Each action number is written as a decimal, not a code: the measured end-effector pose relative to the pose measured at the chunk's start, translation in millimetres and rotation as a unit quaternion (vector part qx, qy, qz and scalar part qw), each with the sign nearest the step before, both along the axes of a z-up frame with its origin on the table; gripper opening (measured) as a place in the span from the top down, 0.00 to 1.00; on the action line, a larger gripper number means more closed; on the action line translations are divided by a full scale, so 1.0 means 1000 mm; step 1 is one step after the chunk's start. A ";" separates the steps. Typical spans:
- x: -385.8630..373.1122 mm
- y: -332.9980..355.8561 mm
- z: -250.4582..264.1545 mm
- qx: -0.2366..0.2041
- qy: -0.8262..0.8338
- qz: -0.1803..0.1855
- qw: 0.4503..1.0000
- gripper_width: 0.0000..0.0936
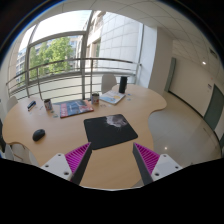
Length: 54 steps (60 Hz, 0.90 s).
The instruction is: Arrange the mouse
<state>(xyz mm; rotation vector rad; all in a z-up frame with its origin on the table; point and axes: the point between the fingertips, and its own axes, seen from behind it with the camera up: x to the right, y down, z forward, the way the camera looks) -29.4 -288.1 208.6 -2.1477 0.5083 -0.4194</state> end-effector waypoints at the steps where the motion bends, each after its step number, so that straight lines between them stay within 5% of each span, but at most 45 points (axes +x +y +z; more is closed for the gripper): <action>1: 0.000 0.000 -0.001 -0.001 0.000 0.000 1.000 0.10; 11: -0.019 -0.005 -0.032 -0.025 0.007 0.012 1.000 0.10; 24: -0.114 0.026 -0.112 -0.048 0.044 0.078 0.995 0.10; 42: -0.300 0.175 -0.186 -0.023 0.108 0.201 0.973 0.09; 54: -0.354 0.269 -0.215 -0.029 0.105 0.216 0.970 0.10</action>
